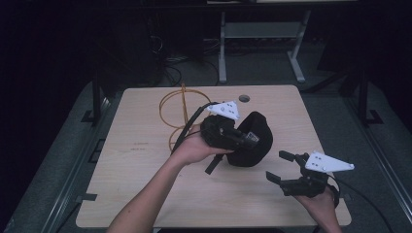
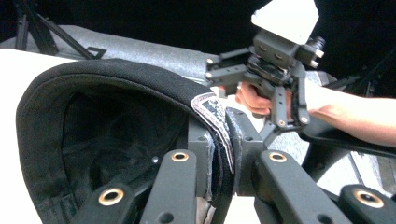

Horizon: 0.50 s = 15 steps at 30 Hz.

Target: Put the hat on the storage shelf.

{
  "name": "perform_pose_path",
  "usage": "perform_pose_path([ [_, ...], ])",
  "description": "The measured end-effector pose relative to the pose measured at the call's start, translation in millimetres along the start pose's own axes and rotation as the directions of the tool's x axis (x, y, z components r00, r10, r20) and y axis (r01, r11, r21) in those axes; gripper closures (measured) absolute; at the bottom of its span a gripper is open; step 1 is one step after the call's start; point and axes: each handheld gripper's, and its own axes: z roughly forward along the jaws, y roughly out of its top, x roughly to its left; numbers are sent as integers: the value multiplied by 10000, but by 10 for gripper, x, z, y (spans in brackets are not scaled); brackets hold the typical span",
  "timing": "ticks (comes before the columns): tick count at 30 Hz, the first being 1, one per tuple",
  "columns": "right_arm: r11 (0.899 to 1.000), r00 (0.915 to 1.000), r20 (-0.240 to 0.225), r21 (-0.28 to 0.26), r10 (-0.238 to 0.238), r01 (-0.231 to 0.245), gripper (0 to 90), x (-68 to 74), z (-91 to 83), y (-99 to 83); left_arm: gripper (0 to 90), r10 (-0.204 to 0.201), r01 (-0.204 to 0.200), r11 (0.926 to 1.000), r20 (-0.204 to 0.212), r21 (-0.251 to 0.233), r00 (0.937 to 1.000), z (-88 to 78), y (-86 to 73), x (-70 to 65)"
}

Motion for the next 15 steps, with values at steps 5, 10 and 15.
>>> perform_pose_path([
  [5,9994,10000,-56,-336,58,-60,143,-83,-49,42,811,311,-324,9990,415,308,9987,43,19,-56],
  [10,9985,9996,-255,-535,-95,81,145,-131,-64,65,811,737,-796,9951,977,583,9925,113,48,-118],
  [15,9986,9966,-784,-484,-254,217,190,-163,-37,39,810,1202,-1340,9854,1283,1052,9844,201,69,-189],
])
